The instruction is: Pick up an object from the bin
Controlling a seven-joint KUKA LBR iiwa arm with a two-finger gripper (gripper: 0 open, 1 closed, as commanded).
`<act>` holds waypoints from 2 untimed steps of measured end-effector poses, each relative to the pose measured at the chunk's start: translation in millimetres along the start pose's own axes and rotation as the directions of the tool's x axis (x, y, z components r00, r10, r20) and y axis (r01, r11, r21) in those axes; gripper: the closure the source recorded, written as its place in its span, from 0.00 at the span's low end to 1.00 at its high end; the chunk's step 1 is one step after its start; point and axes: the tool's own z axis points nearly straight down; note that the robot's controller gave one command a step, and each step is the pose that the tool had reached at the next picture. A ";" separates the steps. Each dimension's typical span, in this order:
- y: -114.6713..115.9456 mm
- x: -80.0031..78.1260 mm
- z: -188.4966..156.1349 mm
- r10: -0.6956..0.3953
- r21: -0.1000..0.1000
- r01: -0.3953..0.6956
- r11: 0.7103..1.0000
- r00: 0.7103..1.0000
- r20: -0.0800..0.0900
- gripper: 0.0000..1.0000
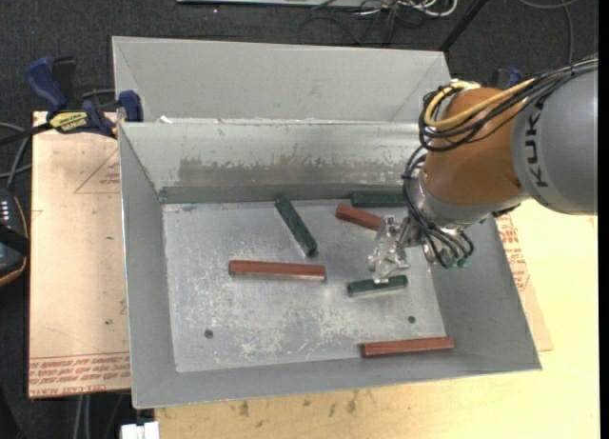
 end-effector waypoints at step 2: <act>11.6 20.4 -90.3 0.029 0.000 -0.029 1.000 1.000 0.004 0.00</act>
Offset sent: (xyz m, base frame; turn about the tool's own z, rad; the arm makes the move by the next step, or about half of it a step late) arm 0.0000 0.0000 0.0000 0.0000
